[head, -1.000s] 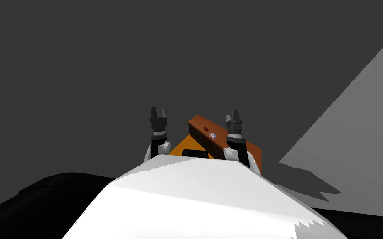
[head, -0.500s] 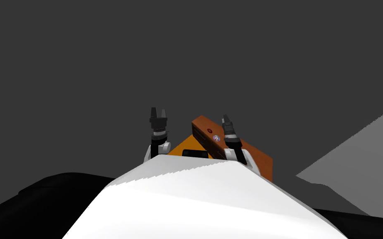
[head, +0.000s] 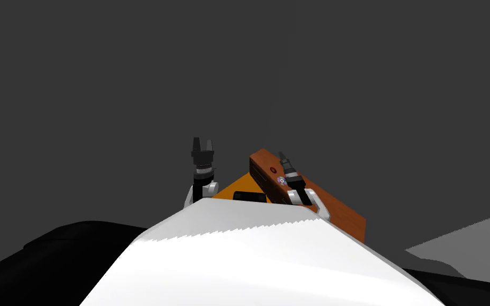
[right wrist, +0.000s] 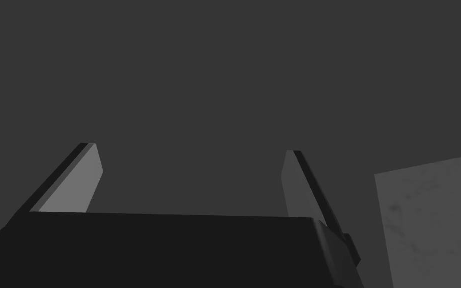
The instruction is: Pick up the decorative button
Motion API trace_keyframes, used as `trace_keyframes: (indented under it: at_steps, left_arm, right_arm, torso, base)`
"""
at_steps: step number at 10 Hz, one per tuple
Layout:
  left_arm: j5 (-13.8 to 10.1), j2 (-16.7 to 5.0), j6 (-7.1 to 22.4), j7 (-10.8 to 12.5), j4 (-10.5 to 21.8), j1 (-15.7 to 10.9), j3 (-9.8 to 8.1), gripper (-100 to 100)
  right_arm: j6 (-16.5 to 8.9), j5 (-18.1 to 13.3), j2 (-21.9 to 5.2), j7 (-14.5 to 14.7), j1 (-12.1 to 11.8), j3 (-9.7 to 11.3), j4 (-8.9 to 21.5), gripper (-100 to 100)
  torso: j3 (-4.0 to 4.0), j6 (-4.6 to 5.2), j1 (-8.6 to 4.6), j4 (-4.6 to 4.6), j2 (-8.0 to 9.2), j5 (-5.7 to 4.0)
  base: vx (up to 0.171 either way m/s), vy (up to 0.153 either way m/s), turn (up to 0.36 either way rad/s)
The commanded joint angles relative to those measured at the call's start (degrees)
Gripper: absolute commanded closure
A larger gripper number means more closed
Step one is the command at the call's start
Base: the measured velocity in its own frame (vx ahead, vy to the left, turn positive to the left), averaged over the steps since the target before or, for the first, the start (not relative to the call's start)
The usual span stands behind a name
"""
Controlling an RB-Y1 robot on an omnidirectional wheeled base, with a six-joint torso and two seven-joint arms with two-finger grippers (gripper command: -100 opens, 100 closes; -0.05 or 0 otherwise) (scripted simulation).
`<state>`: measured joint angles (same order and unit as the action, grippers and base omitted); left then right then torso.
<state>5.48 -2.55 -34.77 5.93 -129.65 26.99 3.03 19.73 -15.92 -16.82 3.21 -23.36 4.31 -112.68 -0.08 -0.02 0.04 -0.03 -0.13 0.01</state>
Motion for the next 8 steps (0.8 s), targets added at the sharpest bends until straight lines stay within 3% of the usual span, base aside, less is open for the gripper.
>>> trace_keyframes:
  at_steps: [1,3,4,5,8]
  left_arm:
    - [0.0,0.0,0.0,0.0,0.0,0.0,0.0,0]
    - [0.0,0.0,0.0,0.0,0.0,0.0,0.0,0]
    - [0.0,0.0,0.0,0.0,0.0,0.0,0.0,0]
    - [0.0,0.0,0.0,0.0,0.0,0.0,-0.01,0]
    - [0.0,0.0,0.0,0.0,0.0,0.0,0.0,0]
  right_arm:
    - [-0.5,-1.6,-2.9,0.7,0.6,0.9,2.9,-100]
    - [-0.7,-3.3,-6.4,1.5,2.0,1.9,7.8,-100]
    - [-0.7,-3.3,-6.4,1.5,2.0,1.9,9.0,-100]
    - [-0.8,-4.2,-8.1,1.9,2.6,2.5,11.2,-100]
    - [-0.9,-5.1,-9.9,2.3,3.3,3.2,14.1,-100]
  torso:
    - [0.0,0.0,0.0,0.0,0.0,0.0]
    - [-0.01,0.01,-0.06,-0.01,-0.01,-0.01]
    - [0.0,0.01,-0.05,0.0,0.0,-0.01]
    - [0.02,0.07,-0.06,0.0,0.05,-0.01]
    - [0.05,0.02,-0.03,0.02,0.09,0.0]
  base:
    - [0.033,0.007,0.28]
    - [0.029,-0.002,0.279]
    - [0.018,-0.008,0.067]
    - [0.012,-0.001,0.162]
    - [0.008,-0.004,0.114]
